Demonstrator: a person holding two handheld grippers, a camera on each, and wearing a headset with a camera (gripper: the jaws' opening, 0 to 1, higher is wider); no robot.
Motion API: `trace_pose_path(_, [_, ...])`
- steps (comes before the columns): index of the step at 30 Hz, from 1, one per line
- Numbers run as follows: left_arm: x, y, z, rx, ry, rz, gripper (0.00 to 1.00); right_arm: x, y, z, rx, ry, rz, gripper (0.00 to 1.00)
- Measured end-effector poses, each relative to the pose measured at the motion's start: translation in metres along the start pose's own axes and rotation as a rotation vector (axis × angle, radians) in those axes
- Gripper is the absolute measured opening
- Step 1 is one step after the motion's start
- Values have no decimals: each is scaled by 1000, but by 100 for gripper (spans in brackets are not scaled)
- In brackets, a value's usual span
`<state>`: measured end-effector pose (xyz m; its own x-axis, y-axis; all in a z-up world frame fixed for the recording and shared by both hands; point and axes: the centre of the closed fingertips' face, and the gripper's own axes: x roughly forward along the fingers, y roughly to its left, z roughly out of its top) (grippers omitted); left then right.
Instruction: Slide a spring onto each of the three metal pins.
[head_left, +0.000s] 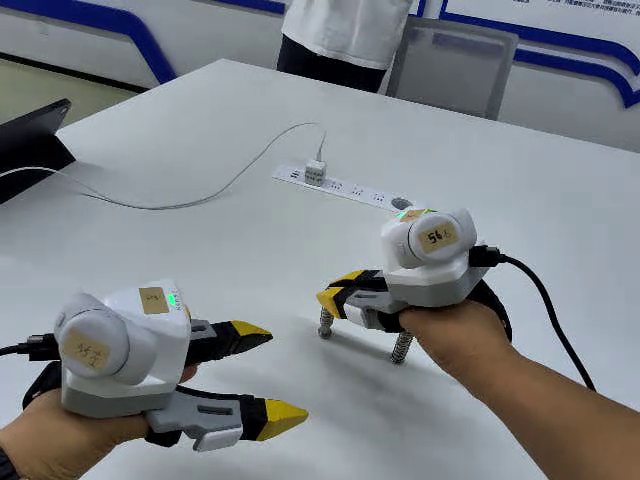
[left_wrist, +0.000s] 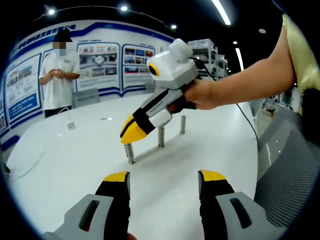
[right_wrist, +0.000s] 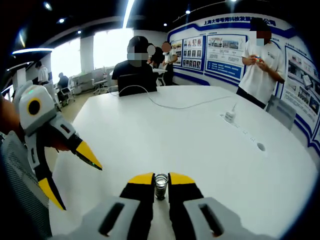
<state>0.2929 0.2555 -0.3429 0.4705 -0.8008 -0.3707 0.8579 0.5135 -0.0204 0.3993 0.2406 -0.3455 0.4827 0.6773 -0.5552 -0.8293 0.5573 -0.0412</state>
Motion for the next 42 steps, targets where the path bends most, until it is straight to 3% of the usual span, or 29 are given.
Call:
trace_pose_path(18, [-1, 1, -5, -10, 8, 5, 56, 5, 8, -13, 13, 36, 18, 12])
trace_pose_path(33, [-1, 1, -3, -7, 5, 10, 56, 5, 9, -12, 11, 32, 23, 15])
trace_pose_path(42, [0, 1, -4, -8, 9, 7, 56, -3, 10, -14, 15, 23, 9, 17])
